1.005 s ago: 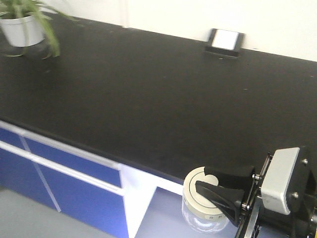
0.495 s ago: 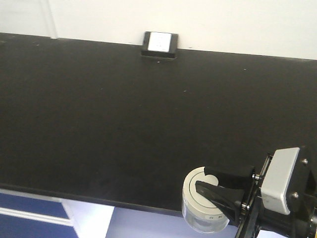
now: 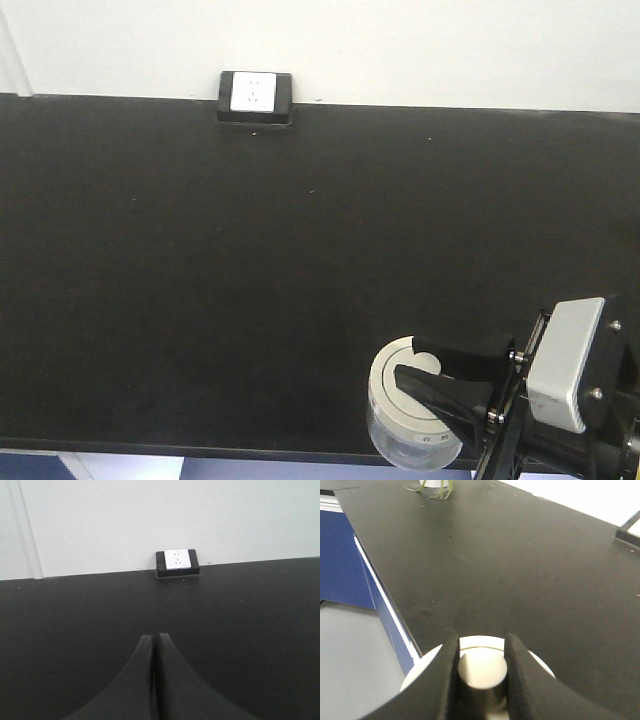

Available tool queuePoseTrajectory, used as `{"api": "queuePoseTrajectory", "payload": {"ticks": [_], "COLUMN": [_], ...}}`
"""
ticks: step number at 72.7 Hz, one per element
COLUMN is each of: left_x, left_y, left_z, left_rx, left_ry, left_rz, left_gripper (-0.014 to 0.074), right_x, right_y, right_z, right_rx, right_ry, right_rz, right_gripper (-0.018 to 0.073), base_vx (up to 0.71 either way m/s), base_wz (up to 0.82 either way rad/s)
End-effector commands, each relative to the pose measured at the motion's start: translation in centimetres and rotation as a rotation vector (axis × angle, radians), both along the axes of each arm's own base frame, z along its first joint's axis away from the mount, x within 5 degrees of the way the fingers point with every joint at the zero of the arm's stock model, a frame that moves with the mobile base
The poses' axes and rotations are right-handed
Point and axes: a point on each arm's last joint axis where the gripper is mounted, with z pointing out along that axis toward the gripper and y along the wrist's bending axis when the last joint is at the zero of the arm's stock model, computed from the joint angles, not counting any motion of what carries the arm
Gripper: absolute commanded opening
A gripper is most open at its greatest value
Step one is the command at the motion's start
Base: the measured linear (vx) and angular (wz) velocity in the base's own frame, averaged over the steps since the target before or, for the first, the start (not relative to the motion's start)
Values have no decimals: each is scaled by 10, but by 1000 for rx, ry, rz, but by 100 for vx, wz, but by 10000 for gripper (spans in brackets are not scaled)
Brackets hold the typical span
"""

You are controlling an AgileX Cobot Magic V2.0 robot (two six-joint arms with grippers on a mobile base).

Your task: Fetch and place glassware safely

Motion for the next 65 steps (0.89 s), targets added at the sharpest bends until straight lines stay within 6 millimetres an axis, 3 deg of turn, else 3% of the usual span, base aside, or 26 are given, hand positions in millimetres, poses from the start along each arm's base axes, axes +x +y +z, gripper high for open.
{"api": "queuePoseTrajectory", "payload": {"ticks": [1,65], "left_x": [0,0], "left_y": [0,0], "left_z": [15,15], "left_rx": [-15,-15], "left_ry": [-87,-87], "left_rz": [-5,-5], "left_gripper": [-7,-7], "right_x": [1,1], "right_y": [3,3], "right_z": [16,16], "right_rx": [70,70], "right_ry": [-37,-37], "right_rz": [19,19], "right_gripper": [-1,-1], "base_vx": [5,4], "base_wz": [-18,-8]}}
